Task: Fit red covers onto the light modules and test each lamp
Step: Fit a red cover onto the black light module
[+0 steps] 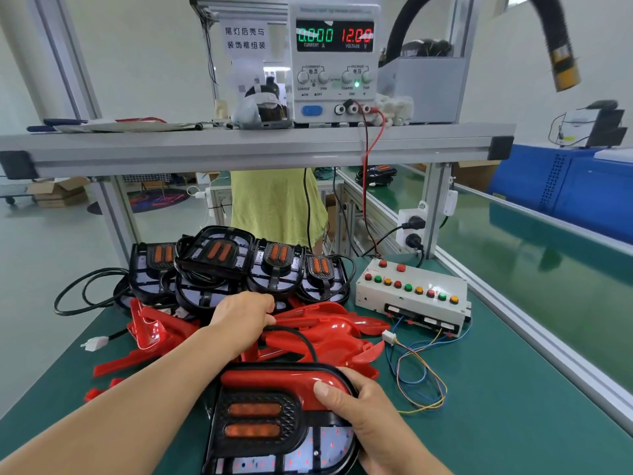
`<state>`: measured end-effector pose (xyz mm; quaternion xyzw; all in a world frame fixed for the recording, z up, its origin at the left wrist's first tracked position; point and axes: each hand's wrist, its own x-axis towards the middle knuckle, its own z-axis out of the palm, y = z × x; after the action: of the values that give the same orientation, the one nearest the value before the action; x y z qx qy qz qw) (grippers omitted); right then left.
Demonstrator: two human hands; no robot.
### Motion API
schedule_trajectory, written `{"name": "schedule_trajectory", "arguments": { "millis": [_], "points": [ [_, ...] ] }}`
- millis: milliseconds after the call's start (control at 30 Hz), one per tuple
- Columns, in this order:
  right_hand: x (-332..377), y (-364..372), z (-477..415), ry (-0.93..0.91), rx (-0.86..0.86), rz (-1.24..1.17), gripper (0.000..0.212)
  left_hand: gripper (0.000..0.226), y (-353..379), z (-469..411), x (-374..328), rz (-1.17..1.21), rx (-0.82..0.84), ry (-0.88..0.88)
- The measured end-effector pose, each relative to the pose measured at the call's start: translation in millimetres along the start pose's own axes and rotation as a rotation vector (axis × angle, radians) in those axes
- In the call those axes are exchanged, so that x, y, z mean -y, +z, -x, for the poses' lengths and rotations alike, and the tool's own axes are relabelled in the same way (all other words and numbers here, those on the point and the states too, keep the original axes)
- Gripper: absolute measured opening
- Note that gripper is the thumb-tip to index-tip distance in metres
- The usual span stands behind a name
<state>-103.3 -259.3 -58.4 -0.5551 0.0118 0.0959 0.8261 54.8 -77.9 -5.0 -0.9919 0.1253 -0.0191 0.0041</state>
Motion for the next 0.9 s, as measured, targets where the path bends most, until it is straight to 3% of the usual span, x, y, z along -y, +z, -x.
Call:
{"name": "schedule_trajectory", "arguments": {
  "millis": [100, 200, 633, 900],
  "points": [
    [-0.8, -1.0, -1.1, -0.003, -0.005, 0.012, 0.054, 0.027, -0.7, -2.4, -3.9, -0.201, 0.008, 0.016],
    [-2.0, -1.5, -1.8, -0.011, -0.004, 0.032, 0.051, 0.022, 3.4, -4.9, -3.2, -0.224, -0.013, 0.069],
    [-0.7, -2.8, -2.1, 0.026, -0.004, 0.014, 0.051, 0.014, 11.6, 0.0, 5.4, 0.239, 0.044, -0.022],
    [0.9, -4.7, -0.2, 0.038, 0.024, 0.013, 0.054, 0.014, 3.2, -2.5, 4.8, 0.771, 0.159, -0.17]
  ]
}}
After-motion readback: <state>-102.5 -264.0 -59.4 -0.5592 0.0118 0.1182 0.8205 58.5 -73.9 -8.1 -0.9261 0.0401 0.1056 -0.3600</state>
